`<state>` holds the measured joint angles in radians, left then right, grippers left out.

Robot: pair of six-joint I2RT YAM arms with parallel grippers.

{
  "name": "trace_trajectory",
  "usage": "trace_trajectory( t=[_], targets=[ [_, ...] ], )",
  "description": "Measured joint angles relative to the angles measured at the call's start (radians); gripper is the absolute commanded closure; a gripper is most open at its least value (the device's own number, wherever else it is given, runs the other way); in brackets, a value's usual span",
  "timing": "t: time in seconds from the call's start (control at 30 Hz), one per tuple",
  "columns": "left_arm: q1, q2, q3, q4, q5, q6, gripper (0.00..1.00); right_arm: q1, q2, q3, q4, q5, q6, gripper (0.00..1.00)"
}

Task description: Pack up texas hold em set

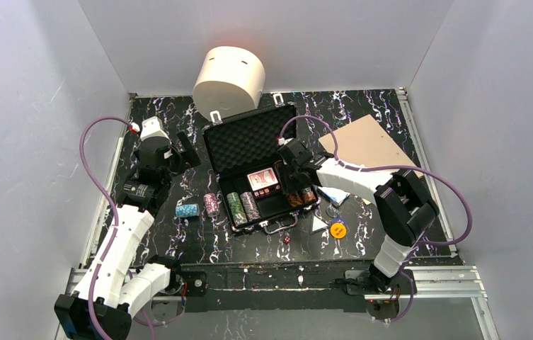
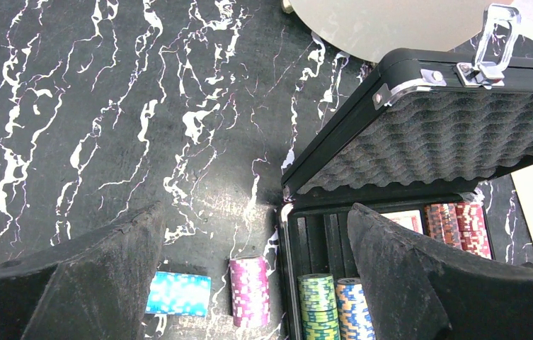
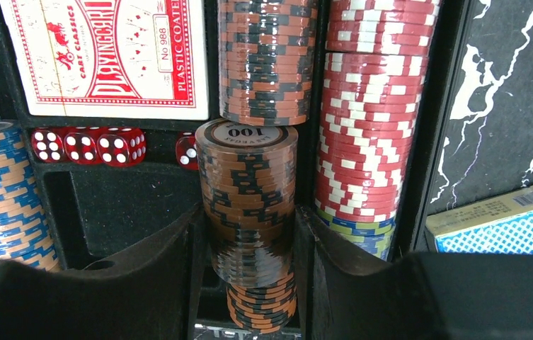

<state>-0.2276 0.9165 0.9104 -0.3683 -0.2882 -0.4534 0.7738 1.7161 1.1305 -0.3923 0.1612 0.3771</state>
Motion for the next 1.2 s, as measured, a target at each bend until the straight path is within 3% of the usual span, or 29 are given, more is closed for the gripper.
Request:
trace_trajectory(
  t=[0.1, 0.37, 0.43, 0.6, 0.77, 1.2],
  targets=[
    [0.0, 0.0, 0.0, 0.0, 0.0, 0.001, 0.02, 0.0, 0.003, 0.013, -0.018, 0.008, 0.001, 0.43],
    [0.0, 0.0, 0.0, 0.0, 0.0, 0.005, 0.02, 0.003, 0.003, 0.071, -0.084, 0.046, 0.0, 0.35],
    [0.0, 0.0, 0.0, 0.0, 0.0, 0.005, 0.02, 0.003, 0.003, 0.084, -0.09, 0.055, -0.001, 0.39],
    [0.0, 0.0, 0.0, 0.0, 0.0, 0.005, 0.02, 0.003, 0.001, 0.098, -0.103, 0.065, -0.01, 0.6],
    [0.0, -0.001, 0.0, 0.0, 0.002, 0.005, 0.02, 0.003, -0.003, 0.098, -0.105, 0.065, -0.006, 0.62],
    [0.0, -0.057, 0.001, -0.023, 0.101, 0.003, 0.02, 0.003, -0.209, 0.065, -0.115, 0.214, 0.036, 0.25]
  ],
)
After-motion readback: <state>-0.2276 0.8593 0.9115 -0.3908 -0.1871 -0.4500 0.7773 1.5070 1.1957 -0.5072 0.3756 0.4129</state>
